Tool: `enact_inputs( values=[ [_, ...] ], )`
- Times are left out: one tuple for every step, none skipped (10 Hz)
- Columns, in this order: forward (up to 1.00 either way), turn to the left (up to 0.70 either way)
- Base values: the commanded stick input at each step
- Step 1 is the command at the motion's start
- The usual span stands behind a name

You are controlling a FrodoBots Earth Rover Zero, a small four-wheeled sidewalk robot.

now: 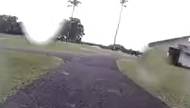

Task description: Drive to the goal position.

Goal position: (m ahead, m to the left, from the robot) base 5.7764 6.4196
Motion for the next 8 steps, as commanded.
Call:
enact_inputs(
  values=[
    [0.85, 0.0],
    [0.85, 0.0],
    [0.85, 0.0],
    [0.85, 0.0],
    [0.85, 0.0],
    [0.85, 0.04],
    [0.85, 0.16],
    [0.85, 0.25]
  ],
)
